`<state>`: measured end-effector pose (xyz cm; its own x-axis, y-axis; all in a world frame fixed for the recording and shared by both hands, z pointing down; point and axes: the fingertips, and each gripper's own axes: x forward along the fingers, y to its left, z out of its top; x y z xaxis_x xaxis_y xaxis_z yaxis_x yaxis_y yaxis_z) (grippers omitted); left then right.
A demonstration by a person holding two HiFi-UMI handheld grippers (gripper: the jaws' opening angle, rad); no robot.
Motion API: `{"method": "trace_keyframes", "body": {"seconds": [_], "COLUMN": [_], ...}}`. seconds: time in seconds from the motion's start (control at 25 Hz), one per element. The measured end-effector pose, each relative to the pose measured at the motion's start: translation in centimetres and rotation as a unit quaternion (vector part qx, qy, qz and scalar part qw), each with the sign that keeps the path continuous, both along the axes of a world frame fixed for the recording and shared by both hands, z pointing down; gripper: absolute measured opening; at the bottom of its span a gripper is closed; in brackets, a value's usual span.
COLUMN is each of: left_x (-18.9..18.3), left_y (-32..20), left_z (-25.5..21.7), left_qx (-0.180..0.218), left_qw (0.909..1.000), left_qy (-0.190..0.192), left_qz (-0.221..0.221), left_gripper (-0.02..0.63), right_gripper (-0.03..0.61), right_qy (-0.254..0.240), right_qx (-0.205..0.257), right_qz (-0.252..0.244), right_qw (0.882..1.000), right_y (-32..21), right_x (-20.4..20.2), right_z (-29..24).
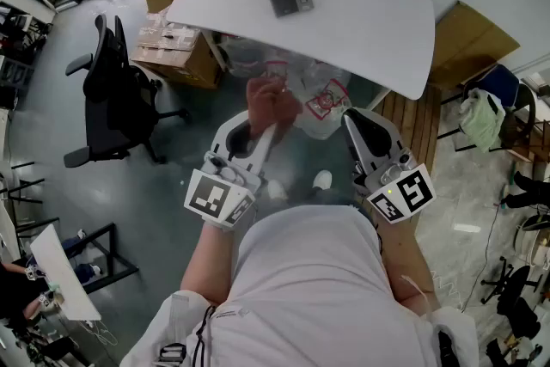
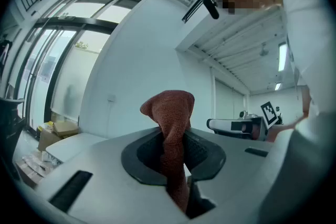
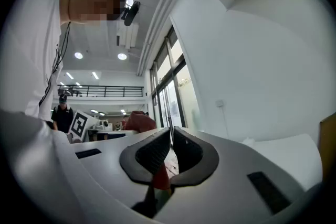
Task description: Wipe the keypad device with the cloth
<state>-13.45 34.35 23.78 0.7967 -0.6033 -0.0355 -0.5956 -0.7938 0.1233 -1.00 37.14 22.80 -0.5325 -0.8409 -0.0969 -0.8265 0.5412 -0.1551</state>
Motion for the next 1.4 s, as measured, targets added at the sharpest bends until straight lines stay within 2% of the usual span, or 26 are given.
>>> {"method": "trace_keyframes", "body": {"seconds": [0.2, 0.36, 0.56, 0.76, 0.92, 1.16, 1.4], "left_x": [2.6, 4.4, 5.9, 6.0, 6.7, 7.5, 6.5], "left_y": [-0.3, -0.4, -1.2, -2.6, -4.1, -7.8, -14.6], "left_z": [0.1, 0.4, 0.8, 1.5, 1.6, 2.3, 3.7], "left_qx": [-0.017, -0.008, -0.015, -0.037, -0.027, -0.026, -0.044], "left_qw": [0.9998, 0.9998, 0.999, 0.9976, 0.9979, 0.9985, 0.9976], "left_qy": [0.013, -0.009, -0.017, -0.006, -0.009, -0.013, -0.015], "left_qz": [-0.001, -0.016, -0.038, -0.058, -0.058, -0.047, -0.053], "left_gripper": [0.06, 0.06, 0.06, 0.06, 0.06, 0.06, 0.06], "right_gripper": [0.037, 0.037, 0.038, 0.038, 0.038, 0.038, 0.038], "right_qy": [0.001, -0.009, -0.044, -0.046, -0.052, -0.05, -0.039], "right_qx": [0.0, -0.002, -0.014, -0.016, -0.019, -0.026, -0.049], "right_qz": [-0.001, -0.008, -0.014, -0.016, -0.015, -0.002, 0.001], "right_qw": [1.0, 1.0, 0.999, 0.999, 0.998, 0.998, 0.998], "right_y": [0.0, 0.0, -0.7, -1.6, -3.0, -6.6, -13.2], "right_x": [2.7, 5.2, 8.6, 9.9, 10.6, 11.4, 11.3], "right_z": [0.3, 0.4, 0.9, 1.4, 1.8, 2.9, 3.7]}}
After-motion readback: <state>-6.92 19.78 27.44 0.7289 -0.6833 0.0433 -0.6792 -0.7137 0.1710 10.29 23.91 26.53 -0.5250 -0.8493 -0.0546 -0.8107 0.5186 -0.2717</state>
